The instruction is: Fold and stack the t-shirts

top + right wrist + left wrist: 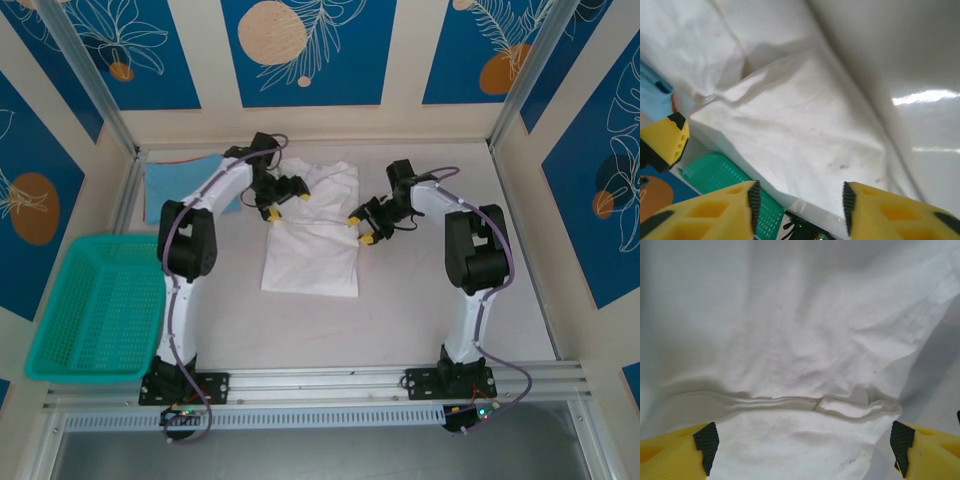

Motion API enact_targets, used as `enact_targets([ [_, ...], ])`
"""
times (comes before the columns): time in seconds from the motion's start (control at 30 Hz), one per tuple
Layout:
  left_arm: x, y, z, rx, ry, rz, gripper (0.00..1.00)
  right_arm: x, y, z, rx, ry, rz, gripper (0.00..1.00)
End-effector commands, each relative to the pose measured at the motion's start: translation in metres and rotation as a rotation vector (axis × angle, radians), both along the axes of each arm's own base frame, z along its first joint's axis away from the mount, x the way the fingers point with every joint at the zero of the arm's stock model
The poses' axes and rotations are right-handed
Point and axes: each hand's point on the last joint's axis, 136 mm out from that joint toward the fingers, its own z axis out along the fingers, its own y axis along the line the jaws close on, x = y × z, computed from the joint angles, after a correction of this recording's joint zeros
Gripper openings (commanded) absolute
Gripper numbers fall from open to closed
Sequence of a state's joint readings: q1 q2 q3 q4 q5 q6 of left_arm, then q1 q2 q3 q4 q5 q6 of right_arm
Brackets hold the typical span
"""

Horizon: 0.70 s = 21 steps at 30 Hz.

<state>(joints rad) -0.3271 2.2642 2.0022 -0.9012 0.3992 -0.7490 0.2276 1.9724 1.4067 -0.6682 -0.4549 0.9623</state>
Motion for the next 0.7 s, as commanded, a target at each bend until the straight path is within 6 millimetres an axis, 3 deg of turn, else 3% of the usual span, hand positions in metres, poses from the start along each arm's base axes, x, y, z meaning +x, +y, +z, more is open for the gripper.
enact_targets([
  [0.0, -0.014, 0.026, 0.014, -0.003, 0.011, 0.008, 0.88, -0.026, 0.014, 0.011, 0.038, -0.014, 0.089, 0.43],
  [0.2, -0.067, -0.006, 0.011, -0.063, 0.039, -0.195, 0.54, -0.062, 0.032, -0.004, 0.029, 0.056, 0.203, 0.27],
  [0.33, -0.11, -0.017, -0.01, -0.015, 0.106, -0.292, 0.49, -0.08, 0.033, -0.024, 0.014, 0.125, 0.235, 0.28],
  [0.4, -0.127, -0.007, -0.031, 0.03, 0.151, -0.273, 0.5, -0.089, 0.031, -0.036, -0.008, 0.161, 0.242, 0.31],
  [0.53, -0.15, 0.035, -0.074, 0.184, 0.25, -0.185, 0.51, -0.109, 0.008, -0.062, -0.114, 0.27, 0.205, 0.37],
  [0.67, -0.169, 0.062, -0.094, 0.245, 0.308, -0.11, 0.55, -0.123, -0.001, -0.072, -0.129, 0.307, 0.19, 0.4],
])
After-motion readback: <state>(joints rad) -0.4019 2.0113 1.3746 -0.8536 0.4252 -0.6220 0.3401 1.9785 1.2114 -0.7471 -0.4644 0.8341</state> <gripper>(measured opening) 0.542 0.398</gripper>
